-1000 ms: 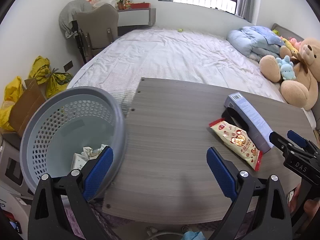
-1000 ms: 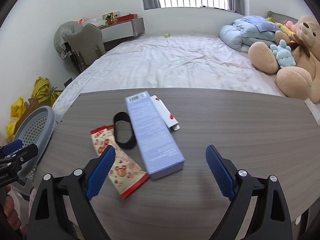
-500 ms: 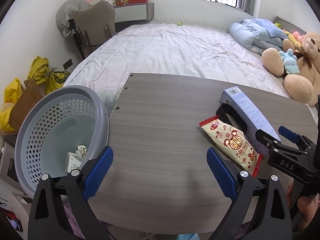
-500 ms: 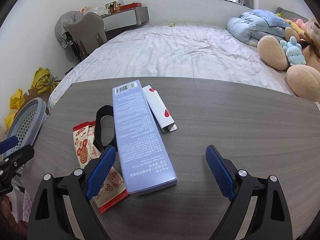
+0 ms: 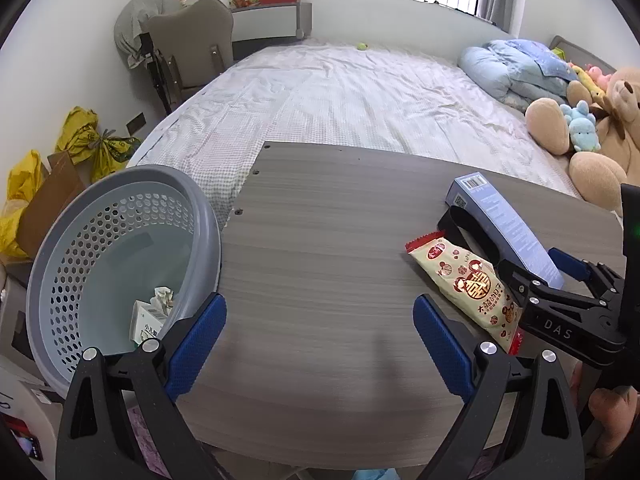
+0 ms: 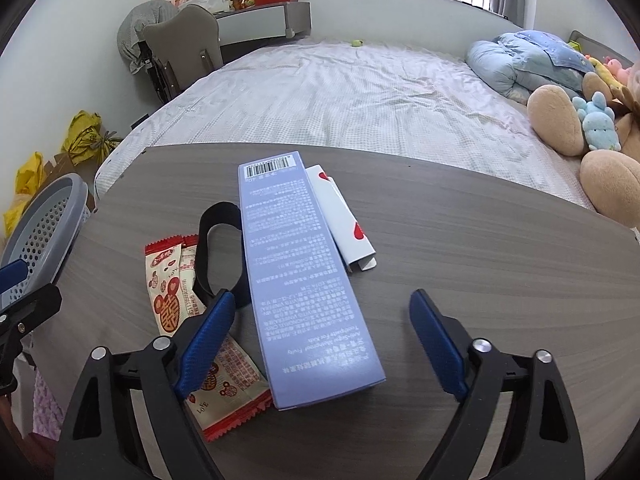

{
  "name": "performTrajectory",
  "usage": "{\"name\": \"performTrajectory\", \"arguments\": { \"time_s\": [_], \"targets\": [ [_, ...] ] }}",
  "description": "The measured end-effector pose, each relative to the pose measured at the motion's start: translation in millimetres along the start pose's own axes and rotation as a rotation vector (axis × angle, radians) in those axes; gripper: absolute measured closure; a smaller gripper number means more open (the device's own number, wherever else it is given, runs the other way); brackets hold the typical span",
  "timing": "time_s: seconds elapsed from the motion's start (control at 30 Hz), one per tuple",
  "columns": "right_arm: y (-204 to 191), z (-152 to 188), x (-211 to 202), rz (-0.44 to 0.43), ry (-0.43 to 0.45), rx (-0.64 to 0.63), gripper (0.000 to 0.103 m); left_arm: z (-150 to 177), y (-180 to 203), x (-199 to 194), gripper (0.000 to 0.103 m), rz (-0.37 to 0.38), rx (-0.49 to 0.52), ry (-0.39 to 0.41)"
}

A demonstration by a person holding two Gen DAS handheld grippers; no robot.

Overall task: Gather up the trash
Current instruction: 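Reach the right gripper to the lavender box and snack wrapper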

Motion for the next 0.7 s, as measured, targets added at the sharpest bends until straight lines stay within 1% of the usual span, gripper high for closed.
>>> {"name": "performTrajectory", "arguments": {
  "time_s": [0.07,0.2,0.3,0.53,0.7],
  "targets": [
    [-4,1,2,-0.002,-0.017,-0.005,0.044,0,-4,-1,0.01,0.0,-0.007,0.002],
    [-16,7,2,-0.019,-0.035,-0.005,0.049,0,-11,-2,0.01,0.002,-0.023,0.004],
    [-28,12,0,-0.038,-0.041,-0.002,0.049,0,-18,-2,0.01,0.004,-0.041,0.005],
    [-72,21,-5,-0.107,-0.043,-0.016,0.049,2,-41,-6,0.01,-0.009,-0.085,0.016],
    [-86,21,-4,-0.099,-0.04,-0.024,0.049,4,-55,-8,0.01,-0.012,-0.111,0.019]
  ]
}}
Point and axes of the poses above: each gripper's, at about its wrist camera, not at the fingertips, and x roughly the way its jaws point, y to its right, z to its underside, the point moved 10 cm from there along x, roughly the way its jaws point, and after that the axes turned 6 degrees about -z, right-handed, at the moved point
